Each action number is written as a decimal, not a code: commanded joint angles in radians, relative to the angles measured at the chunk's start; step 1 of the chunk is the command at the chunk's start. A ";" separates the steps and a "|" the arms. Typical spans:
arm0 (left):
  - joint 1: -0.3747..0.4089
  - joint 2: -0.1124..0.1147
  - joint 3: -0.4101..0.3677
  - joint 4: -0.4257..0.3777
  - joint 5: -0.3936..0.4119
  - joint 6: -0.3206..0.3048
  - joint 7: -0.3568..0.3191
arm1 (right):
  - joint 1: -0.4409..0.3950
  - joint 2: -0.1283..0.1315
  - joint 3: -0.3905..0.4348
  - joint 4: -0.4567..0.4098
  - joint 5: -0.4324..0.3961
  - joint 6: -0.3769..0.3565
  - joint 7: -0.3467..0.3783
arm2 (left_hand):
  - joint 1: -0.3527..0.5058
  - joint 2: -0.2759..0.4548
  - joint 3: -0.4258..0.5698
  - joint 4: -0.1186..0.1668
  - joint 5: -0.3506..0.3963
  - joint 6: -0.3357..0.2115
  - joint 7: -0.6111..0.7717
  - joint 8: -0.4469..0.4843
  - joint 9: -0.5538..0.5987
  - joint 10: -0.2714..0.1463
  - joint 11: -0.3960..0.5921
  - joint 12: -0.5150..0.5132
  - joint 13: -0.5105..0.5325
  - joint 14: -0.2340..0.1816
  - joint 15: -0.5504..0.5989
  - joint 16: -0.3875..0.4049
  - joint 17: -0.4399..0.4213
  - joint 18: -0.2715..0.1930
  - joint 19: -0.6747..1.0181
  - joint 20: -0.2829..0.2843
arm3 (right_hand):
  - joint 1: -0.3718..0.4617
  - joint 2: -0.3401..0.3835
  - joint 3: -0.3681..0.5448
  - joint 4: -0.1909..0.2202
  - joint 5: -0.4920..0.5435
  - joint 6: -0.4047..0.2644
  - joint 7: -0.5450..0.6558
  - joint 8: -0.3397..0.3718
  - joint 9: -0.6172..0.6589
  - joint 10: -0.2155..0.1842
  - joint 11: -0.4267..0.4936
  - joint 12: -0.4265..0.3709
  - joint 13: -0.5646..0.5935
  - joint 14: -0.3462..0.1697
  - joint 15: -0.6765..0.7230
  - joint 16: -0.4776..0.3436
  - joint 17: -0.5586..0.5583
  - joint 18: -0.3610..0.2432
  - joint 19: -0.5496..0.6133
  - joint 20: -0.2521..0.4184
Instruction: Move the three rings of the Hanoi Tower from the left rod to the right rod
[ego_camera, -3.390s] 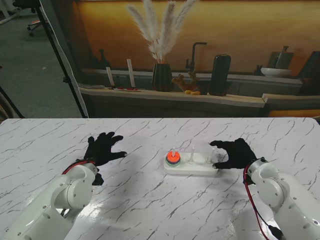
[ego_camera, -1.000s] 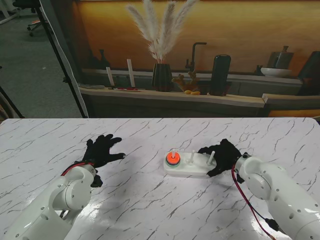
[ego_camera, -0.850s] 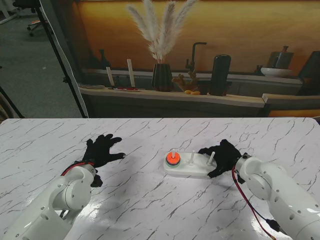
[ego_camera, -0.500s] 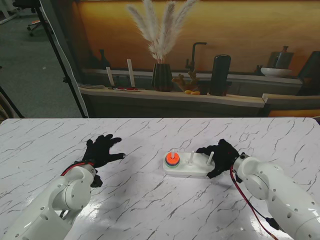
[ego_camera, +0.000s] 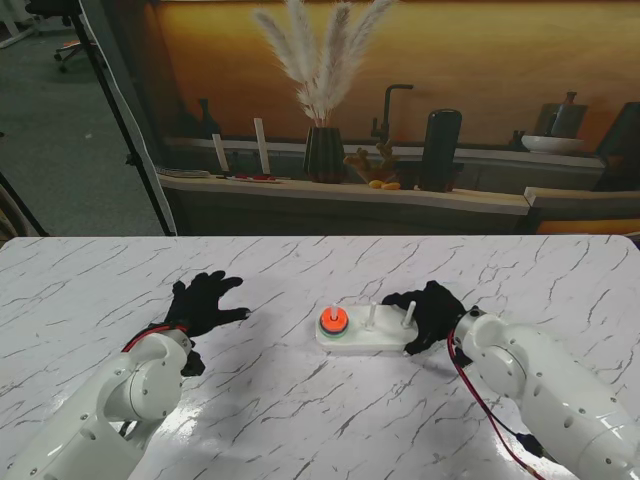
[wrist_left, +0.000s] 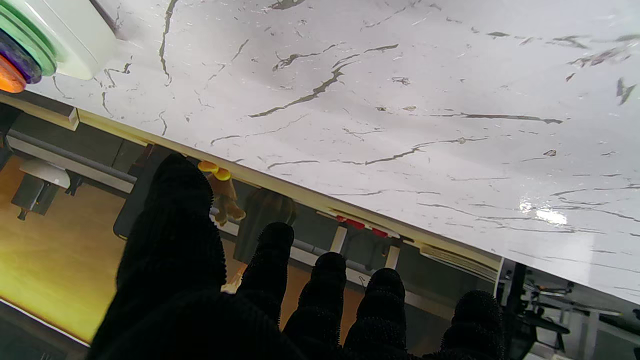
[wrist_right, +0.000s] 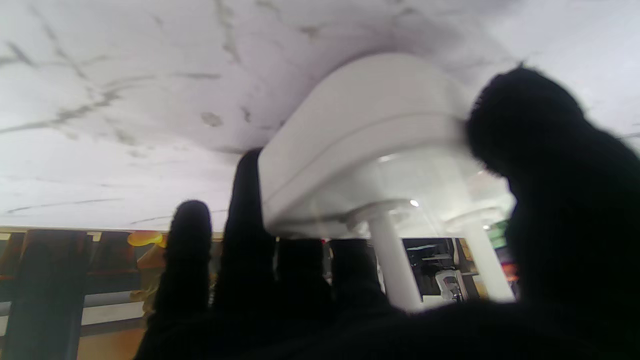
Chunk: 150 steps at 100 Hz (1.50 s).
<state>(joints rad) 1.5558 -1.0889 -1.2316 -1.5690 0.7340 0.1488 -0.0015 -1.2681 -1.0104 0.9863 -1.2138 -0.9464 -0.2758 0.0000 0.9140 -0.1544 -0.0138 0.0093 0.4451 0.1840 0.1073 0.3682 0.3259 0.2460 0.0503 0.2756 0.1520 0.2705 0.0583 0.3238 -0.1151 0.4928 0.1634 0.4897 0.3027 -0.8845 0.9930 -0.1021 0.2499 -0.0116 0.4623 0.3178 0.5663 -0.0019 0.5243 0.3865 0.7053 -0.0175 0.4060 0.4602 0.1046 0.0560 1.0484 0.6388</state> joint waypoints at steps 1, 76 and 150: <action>0.006 -0.004 0.002 -0.001 -0.004 -0.012 -0.013 | -0.010 -0.024 -0.022 -0.013 0.016 0.002 0.024 | -0.007 0.029 -0.011 -0.022 -0.017 -0.005 -0.008 -0.006 0.017 0.011 -0.007 0.011 -0.025 0.009 -0.009 -0.001 -0.013 0.025 -0.029 -0.009 | 0.036 0.070 0.180 0.013 0.049 -0.012 0.046 -0.011 0.053 -0.069 0.049 0.018 0.019 -0.019 0.018 0.000 -0.016 0.323 0.011 0.016; 0.013 -0.006 -0.017 -0.007 -0.006 -0.010 -0.002 | 0.011 -0.048 -0.120 -0.092 0.101 0.099 0.051 | -0.006 0.027 -0.011 -0.022 -0.017 -0.004 -0.009 -0.006 0.020 0.012 -0.006 0.012 -0.023 0.010 -0.008 -0.001 -0.013 0.025 -0.031 -0.005 | -0.006 0.110 0.122 0.027 0.052 0.013 0.000 -0.025 0.036 -0.042 0.037 0.023 -0.007 -0.009 0.036 0.014 -0.030 0.320 0.009 0.028; 0.008 -0.001 -0.009 -0.012 0.020 -0.003 -0.019 | -0.025 -0.041 -0.070 -0.117 0.083 0.101 0.073 | 0.041 -0.024 -0.004 -0.014 0.001 -0.006 0.001 -0.002 0.016 0.011 -0.006 0.013 -0.024 0.010 -0.008 -0.001 -0.011 0.022 -0.030 -0.004 | -0.132 0.014 0.091 -0.049 -0.093 -0.039 -0.140 -0.031 -0.080 0.005 -0.040 0.009 -0.051 0.015 -0.016 0.002 -0.051 0.335 -0.023 0.040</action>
<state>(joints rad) 1.5621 -1.0883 -1.2443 -1.5770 0.7570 0.1602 -0.0045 -1.2884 -1.0483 0.9211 -1.3298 -0.8609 -0.1723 0.0753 0.9161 -0.1549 -0.0138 0.0093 0.4462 0.1840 0.1085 0.3683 0.3259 0.2464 0.0503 0.2756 0.1517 0.2706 0.0583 0.3238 -0.1151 0.4929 0.1634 0.4897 0.2090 -0.8188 1.0461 -0.0999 0.2257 -0.0284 0.3488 0.2910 0.5327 0.0035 0.4980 0.3892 0.6707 -0.0134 0.4068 0.4568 0.0655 0.0561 1.0240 0.6608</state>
